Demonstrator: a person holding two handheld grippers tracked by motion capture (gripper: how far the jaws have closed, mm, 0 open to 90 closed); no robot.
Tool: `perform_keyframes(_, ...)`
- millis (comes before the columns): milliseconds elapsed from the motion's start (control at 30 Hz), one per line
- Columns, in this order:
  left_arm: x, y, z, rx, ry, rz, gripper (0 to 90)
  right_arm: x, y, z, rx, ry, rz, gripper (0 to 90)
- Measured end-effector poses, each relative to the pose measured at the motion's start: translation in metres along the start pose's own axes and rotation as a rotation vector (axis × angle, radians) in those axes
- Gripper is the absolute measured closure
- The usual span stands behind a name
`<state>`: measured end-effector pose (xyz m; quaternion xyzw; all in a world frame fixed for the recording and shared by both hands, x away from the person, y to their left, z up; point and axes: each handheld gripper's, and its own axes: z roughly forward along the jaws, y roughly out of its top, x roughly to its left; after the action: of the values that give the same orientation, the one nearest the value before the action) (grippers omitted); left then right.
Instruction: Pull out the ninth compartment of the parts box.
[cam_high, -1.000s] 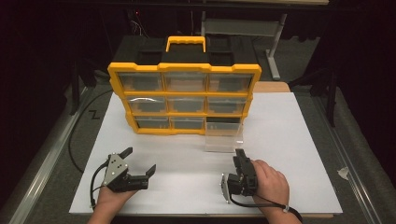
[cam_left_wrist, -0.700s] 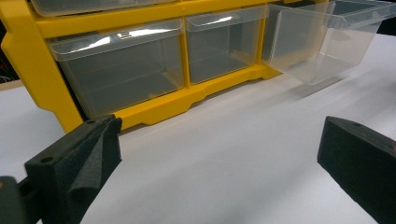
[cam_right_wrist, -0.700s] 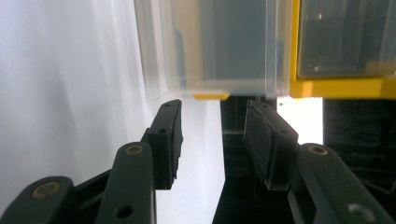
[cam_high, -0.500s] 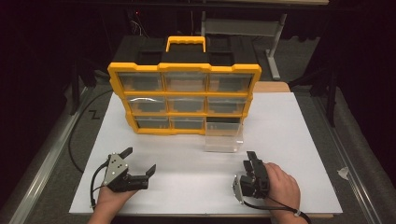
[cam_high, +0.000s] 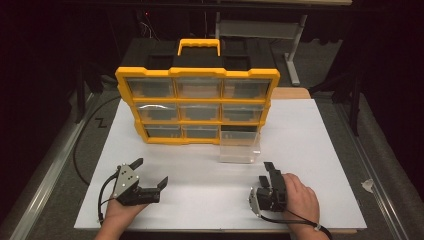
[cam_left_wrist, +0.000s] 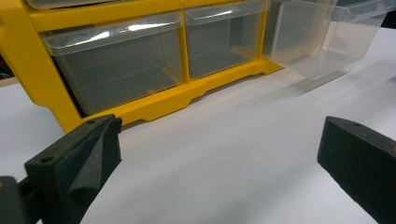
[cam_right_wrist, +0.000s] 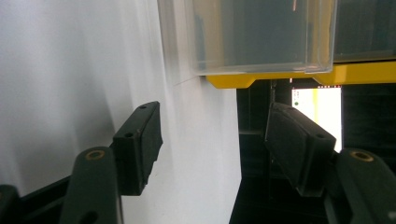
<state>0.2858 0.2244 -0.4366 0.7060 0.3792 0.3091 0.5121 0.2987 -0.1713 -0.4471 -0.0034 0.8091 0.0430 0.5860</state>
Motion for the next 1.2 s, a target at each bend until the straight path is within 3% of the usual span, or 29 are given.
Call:
perform_keyframes(167,0.0,0.0,0.0,0.002,0.001,0.0,0.2,0.0,-0.001,-0.001,0.014,-0.011,0.022,24.8)
perform_keyframes(400,0.0,0.0,0.0,0.005,0.002,0.005,0.2,-0.004,0.0,-0.002,-0.009,-0.063,0.023,0.9)
perform_keyframes(500,0.0,0.0,0.0,0.006,0.002,0.007,0.2,-0.005,0.001,-0.004,-0.005,-0.09,0.037,0.8)
perform_keyframes(867,0.0,0.0,0.0,0.004,0.003,0.009,0.2,-0.008,-0.002,-0.002,-0.017,-0.082,0.079,0.8)
perform_keyframes(1033,0.0,0.0,0.0,0.003,0.003,0.009,0.2,-0.008,-0.008,0.003,-0.011,-0.047,0.155,0.8)
perform_keyframes(1100,-0.001,0.0,0.0,0.003,0.002,0.009,0.2,-0.01,-0.011,0.004,-0.018,-0.018,0.221,0.8)
perform_keyframes(1200,0.0,0.0,0.0,0.002,0.002,0.009,0.2,-0.012,-0.015,0.006,-0.006,0.001,0.272,0.9)
